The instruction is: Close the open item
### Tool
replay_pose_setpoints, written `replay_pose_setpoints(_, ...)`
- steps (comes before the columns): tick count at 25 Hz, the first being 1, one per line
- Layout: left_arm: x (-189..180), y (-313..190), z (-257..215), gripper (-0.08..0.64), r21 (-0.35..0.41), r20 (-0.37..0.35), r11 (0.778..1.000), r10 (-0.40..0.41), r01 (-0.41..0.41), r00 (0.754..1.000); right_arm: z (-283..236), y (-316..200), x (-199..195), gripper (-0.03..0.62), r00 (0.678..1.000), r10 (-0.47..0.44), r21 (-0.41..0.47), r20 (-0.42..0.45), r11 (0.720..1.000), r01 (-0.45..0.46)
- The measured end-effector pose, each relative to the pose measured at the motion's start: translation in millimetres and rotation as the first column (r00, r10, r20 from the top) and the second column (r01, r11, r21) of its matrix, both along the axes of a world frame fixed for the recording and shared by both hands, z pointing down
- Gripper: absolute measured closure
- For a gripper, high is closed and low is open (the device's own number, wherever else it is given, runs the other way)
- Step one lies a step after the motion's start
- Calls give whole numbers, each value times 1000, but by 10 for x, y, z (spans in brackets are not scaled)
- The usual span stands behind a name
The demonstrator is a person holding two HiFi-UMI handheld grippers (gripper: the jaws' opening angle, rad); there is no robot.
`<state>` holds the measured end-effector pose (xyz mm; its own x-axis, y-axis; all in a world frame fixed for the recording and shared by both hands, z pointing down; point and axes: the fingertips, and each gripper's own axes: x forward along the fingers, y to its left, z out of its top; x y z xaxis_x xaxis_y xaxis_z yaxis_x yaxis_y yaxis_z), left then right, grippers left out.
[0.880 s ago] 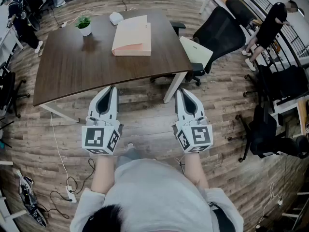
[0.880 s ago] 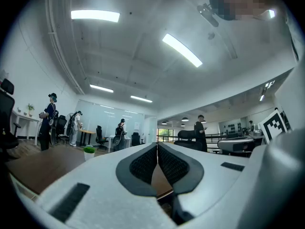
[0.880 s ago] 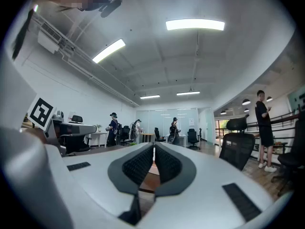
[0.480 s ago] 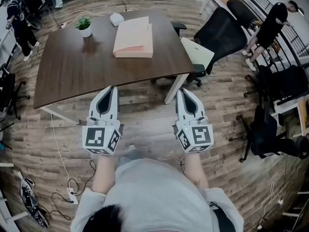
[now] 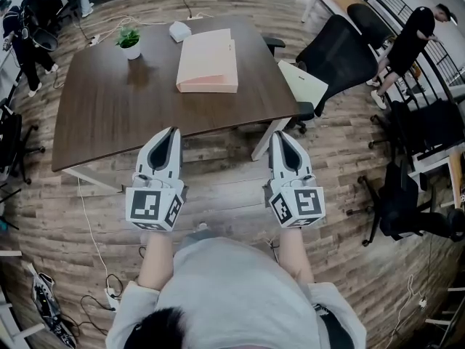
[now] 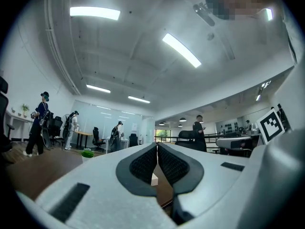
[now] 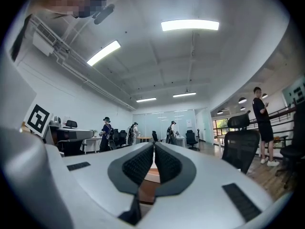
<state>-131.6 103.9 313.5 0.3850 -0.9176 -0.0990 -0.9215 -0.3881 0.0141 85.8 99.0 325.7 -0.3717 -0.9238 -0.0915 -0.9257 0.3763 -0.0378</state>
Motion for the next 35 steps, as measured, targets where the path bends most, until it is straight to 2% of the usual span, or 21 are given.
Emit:
replay_pose_setpoints(12, -411, -321, -14, 551, 18, -4, 999, 51, -51, 999, -38, -233, -349, 578, 998, 57, 27, 17, 998, -58)
replay_pose_setpoints(19, -430, -556, 43, 551, 10, -20, 998, 66, -66, 998, 21, -447, -364, 578, 997, 71, 7, 5, 997, -71)
replay_pose_setpoints(27, -480, -1037, 61, 551, 7, -22, 999, 34, -33, 999, 20, -1016, -394, 578, 999, 37, 10, -1, 999, -37)
replay_pose_setpoints(35, -372, -1712, -1, 551, 19, -25, 1000, -8, 9, 1000, -21, -1759, -294, 578, 1000, -6, 16, 6, 1000, 5)
